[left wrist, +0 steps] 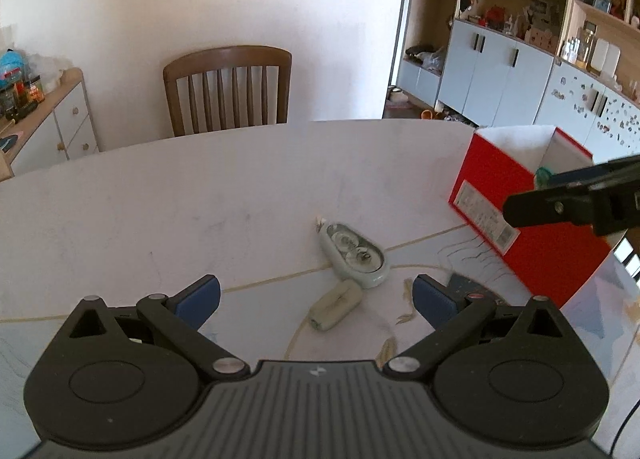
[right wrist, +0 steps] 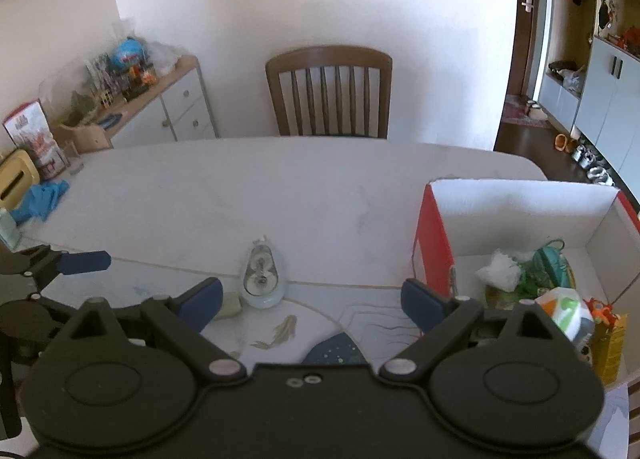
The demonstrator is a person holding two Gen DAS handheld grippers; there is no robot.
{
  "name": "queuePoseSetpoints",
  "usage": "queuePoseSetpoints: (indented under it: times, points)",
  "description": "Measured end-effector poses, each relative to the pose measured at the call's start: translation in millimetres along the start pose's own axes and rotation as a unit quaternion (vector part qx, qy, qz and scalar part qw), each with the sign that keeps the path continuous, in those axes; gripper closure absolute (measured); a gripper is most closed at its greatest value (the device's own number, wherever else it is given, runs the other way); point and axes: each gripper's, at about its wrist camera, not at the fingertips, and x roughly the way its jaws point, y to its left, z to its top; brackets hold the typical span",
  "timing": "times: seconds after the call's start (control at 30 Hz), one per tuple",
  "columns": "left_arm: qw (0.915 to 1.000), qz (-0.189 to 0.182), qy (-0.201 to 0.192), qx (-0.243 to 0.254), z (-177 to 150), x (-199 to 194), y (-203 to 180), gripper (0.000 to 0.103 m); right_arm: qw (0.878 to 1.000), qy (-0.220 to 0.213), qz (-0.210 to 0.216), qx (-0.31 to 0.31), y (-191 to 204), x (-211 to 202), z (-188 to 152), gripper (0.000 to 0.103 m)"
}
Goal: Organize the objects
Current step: 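Withdraw both grippers from the box back toward the table items, then grasp the pale green cylinder with the left gripper while the right grasps the correction-tape dispenser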
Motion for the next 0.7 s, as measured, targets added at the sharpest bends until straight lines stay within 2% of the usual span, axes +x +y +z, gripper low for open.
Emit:
queuePoseSetpoints:
  times: [0.33, 0.7]
  points:
    - [0.9994, -0.011, 0.033, 0.008, -16.7, 46.6, -2.2, 0.0, 0.999, 0.037, 0.01, 0.0, 12.9, 52.4, 7.5, 0.009]
    - [0.9988, -0.025, 0.04, 0.011, -19.1, 74.2, 3.7, 0.001, 0.996, 0.093, 0.017, -0.004, 28.8, 114.4, 14.3, 0.013]
